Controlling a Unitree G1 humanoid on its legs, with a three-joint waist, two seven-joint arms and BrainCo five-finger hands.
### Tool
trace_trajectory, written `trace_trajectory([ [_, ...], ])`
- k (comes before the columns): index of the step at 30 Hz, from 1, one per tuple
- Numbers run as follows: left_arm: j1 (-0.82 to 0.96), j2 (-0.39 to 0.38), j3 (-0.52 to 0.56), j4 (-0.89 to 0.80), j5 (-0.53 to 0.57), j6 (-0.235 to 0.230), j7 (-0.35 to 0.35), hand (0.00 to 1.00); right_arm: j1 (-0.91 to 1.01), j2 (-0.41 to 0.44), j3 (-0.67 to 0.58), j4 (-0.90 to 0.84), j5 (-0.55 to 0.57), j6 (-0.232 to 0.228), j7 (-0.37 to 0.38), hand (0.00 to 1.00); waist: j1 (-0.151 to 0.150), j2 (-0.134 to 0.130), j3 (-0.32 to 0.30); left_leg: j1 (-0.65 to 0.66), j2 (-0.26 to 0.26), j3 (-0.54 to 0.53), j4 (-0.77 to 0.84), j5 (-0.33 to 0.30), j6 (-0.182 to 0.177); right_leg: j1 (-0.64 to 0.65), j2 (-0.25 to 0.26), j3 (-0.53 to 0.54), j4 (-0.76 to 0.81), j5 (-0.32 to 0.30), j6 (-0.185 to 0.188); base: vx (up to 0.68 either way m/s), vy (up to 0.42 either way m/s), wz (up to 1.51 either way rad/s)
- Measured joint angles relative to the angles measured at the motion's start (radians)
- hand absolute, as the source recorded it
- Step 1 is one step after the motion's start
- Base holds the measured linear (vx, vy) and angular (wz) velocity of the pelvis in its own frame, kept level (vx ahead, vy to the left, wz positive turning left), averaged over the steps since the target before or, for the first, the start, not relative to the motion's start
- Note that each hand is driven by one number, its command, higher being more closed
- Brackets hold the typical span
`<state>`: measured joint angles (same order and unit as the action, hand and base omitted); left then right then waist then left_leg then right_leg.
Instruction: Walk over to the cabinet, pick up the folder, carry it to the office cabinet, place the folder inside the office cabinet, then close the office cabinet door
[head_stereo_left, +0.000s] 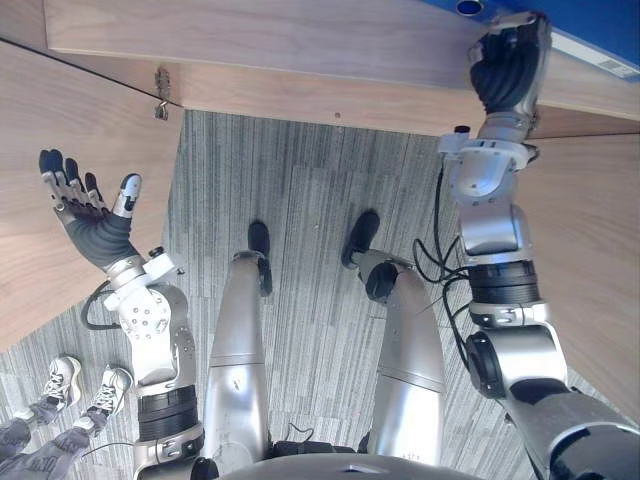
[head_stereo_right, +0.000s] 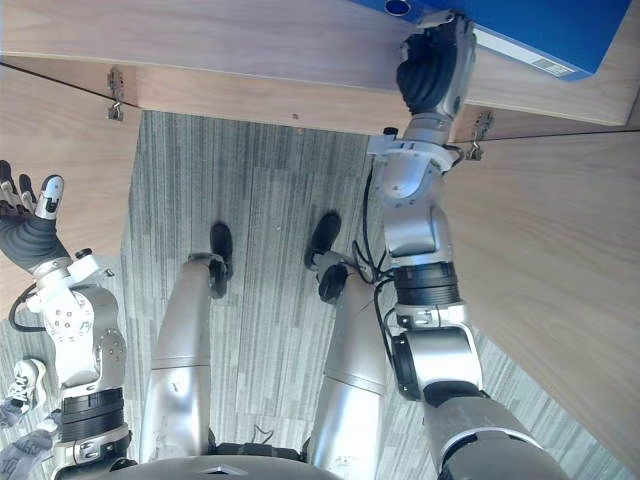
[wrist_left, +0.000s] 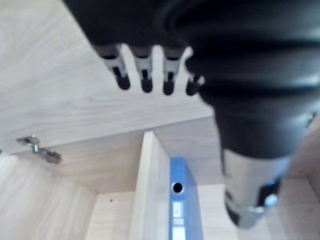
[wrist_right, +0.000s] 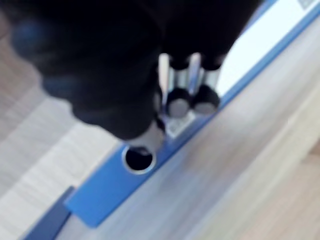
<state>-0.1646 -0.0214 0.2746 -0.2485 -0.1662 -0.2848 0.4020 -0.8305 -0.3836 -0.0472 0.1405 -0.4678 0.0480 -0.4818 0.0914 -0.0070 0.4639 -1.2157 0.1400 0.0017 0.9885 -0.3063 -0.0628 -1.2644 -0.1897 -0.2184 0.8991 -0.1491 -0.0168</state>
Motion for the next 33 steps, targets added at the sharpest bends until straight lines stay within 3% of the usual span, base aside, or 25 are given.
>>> trace_trajectory([
  [12,0.046,0.040,0.003,-0.019,-0.027,-0.018,-0.017,0.00,-0.007,-0.179,-0.015,0.057,0.006,-0.006,0.024,1.00,0.011,0.000,0.000,-0.050,0.000,-0.003,0.002,0.012,0.003,-0.052,-0.004,-0.006,0.013,-0.001,-0.006,-0.04,0.011,0.01],
  [22,0.063,0.044,0.001,-0.020,-0.026,-0.018,-0.017,0.00,-0.047,-0.236,-0.008,0.113,-0.011,-0.026,0.046,1.00,0.007,0.000,-0.001,-0.063,0.000,-0.001,0.001,0.019,-0.001,-0.067,-0.006,-0.008,0.020,-0.006,-0.012,-0.04,0.016,0.01],
  [27,0.098,0.045,0.001,-0.056,-0.025,-0.018,-0.017,0.00,-0.094,-0.310,0.048,0.136,-0.010,-0.041,0.060,1.00,0.007,0.000,-0.001,-0.084,0.000,0.001,-0.001,0.026,-0.004,-0.094,-0.006,-0.008,0.025,-0.006,-0.014,-0.05,0.017,0.01],
  [33,0.100,0.049,0.000,-0.055,-0.025,-0.018,-0.017,0.00,-0.095,-0.341,0.083,0.129,-0.012,-0.055,0.061,1.00,0.003,0.000,-0.002,-0.088,0.002,-0.005,-0.013,0.036,-0.009,-0.097,-0.006,-0.017,0.025,-0.009,-0.024,-0.03,0.010,0.04],
])
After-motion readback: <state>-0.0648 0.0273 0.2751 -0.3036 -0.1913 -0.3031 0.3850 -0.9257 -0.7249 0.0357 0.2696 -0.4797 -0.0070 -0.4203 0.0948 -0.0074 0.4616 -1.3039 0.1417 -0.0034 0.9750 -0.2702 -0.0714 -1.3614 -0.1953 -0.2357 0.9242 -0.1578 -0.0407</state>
